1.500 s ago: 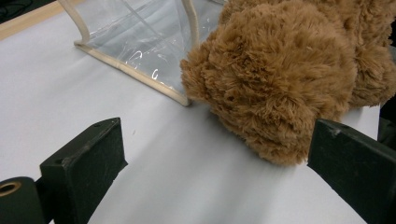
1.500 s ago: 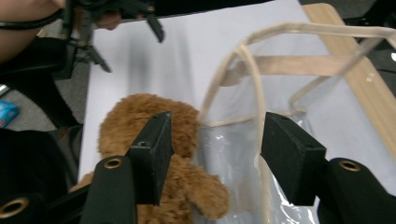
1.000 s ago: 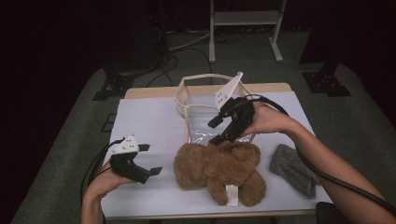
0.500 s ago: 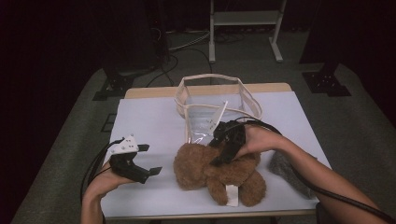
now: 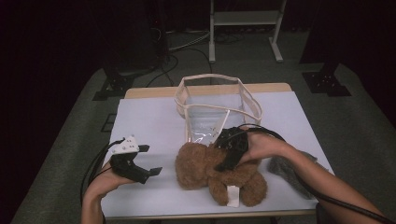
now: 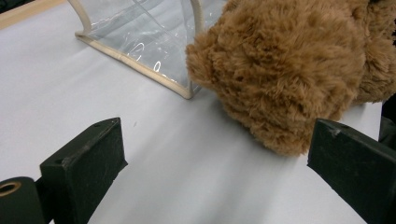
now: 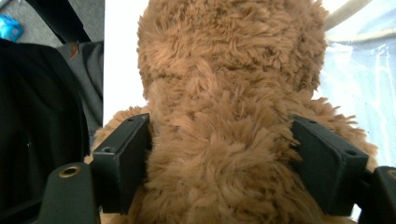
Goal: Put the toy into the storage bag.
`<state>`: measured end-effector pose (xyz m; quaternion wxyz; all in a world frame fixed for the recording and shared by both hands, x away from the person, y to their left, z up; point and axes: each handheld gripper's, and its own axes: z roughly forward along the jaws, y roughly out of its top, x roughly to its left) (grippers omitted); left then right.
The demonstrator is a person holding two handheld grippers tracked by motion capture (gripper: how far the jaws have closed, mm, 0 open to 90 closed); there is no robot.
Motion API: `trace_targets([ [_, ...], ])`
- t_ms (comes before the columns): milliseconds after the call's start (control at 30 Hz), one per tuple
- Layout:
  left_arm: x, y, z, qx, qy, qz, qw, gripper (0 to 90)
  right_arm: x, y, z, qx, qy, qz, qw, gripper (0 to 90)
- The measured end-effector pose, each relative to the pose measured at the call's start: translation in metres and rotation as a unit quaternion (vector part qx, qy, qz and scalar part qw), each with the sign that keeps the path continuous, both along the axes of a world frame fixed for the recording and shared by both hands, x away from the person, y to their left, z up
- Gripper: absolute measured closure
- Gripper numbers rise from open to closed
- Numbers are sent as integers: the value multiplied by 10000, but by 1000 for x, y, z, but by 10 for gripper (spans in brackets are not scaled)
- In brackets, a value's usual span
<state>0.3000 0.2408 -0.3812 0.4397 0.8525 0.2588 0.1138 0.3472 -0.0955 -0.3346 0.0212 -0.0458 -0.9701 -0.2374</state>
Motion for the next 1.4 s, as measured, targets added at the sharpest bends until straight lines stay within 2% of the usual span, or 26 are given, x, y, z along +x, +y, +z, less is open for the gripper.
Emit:
trace_targets([
  [333,0,2,0,-5,26,27,10000,31,0,-5,-13,-118,-6,-72,9999,199],
  [533,0,2,0,-17,21,33,10000,31,-1,-8,-19,-98,-66,-115,9999,244],
  [700,0,2,0,-22,20,34,10000,31,-2,-9,-24,-132,-161,-164,9996,306],
  [800,0,2,-1,-20,32,42,10000,31,-4,-14,-27,-92,-225,-179,9995,412],
  [933,0,2,-1,-17,41,49,10000,31,-3,-18,-28,-25,-213,-196,9996,477],
  [1233,0,5,-1,-42,28,98,9999,31,-3,-21,-21,189,-222,-198,9994,606],
  [1300,0,7,0,-63,21,121,9999,31,-2,-23,-18,267,-144,-274,9992,626],
  [1400,0,7,0,-62,23,134,9999,31,-2,-22,-15,270,-175,-274,9991,648],
])
